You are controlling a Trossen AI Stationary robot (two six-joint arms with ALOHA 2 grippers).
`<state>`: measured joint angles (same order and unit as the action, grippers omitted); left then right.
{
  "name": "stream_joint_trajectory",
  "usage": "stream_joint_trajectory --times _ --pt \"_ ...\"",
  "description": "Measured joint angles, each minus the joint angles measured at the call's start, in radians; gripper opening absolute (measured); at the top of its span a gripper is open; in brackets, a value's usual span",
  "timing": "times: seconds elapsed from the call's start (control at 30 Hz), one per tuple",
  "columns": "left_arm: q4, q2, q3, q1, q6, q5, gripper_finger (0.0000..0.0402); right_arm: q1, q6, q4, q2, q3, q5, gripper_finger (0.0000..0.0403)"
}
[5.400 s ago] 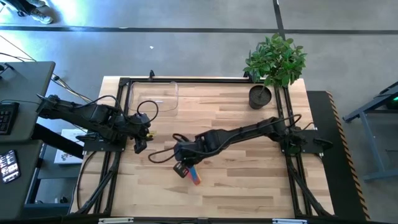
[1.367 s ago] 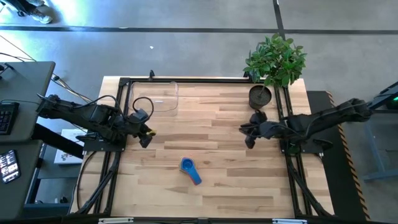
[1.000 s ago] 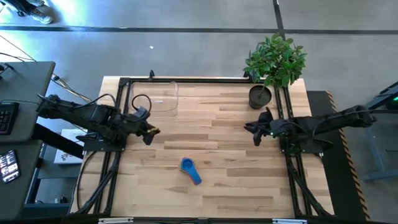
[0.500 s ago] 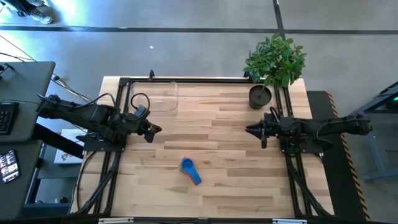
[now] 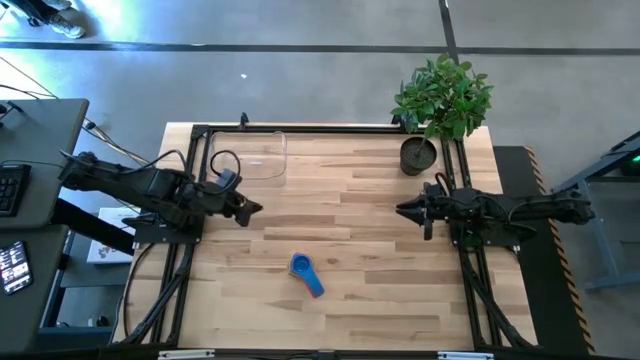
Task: Nest measuring cups in basket
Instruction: Put the nested measuring cups into the transparent bin
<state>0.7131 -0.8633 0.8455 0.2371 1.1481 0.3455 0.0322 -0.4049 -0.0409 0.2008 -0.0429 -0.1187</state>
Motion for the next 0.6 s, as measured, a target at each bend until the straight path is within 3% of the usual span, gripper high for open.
stream_joint_trajectory --times 0.3,0.6 --pt "-0.206 -0.055 0.000 0.000 -0.031 -0.035 0.0062 0.000 0.023 -0.012 0.002 0.000 -0.030 0.0075" --pt "-0.437 -0.135 0.000 0.034 0.066 -0.074 0.0062 0.000 0.096 -0.012 0.002 0.000 -0.028 0.0075"
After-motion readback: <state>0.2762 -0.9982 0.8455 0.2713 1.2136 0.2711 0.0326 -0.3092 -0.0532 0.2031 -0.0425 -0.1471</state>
